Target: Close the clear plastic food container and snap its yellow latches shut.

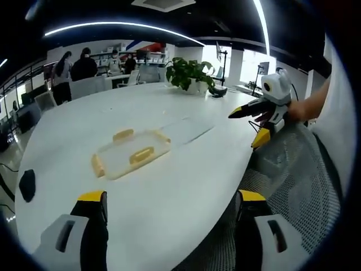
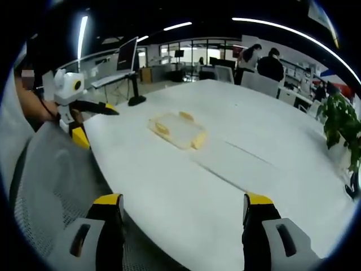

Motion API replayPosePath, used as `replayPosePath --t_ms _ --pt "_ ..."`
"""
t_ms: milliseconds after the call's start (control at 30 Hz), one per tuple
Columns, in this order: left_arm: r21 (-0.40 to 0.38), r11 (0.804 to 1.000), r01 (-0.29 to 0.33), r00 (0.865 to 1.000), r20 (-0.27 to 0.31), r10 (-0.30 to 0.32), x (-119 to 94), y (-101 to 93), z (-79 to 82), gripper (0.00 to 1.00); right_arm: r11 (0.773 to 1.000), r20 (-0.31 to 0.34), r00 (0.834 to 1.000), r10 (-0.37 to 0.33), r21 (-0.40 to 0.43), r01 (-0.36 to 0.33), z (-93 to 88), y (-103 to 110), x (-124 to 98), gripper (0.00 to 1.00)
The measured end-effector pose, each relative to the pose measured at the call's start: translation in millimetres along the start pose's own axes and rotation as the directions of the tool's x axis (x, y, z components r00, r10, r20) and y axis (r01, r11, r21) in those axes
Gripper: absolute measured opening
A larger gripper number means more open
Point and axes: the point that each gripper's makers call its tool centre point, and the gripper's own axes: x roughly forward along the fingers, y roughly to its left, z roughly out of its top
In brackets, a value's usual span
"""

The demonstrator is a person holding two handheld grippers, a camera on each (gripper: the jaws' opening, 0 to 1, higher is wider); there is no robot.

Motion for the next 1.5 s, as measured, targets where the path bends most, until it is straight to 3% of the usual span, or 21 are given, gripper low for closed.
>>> replayPosePath --t_ms 1067,1500 --pt "0.013 1.0 0.01 1.0 -0.013 -0.009 0 -2.2 -0.7 0.95 1.0 0.006 1.0 -0.022 -0.021 0.022 5.8 -6 -4 0.81" --pt "0.017 0.999 0.045 0.998 -0.038 -0.044 2 -7.1 -1.6 0.92 0.999 -0.014 1.0 -0.014 -0.051 0.013 2.9 -11 -2 0.79"
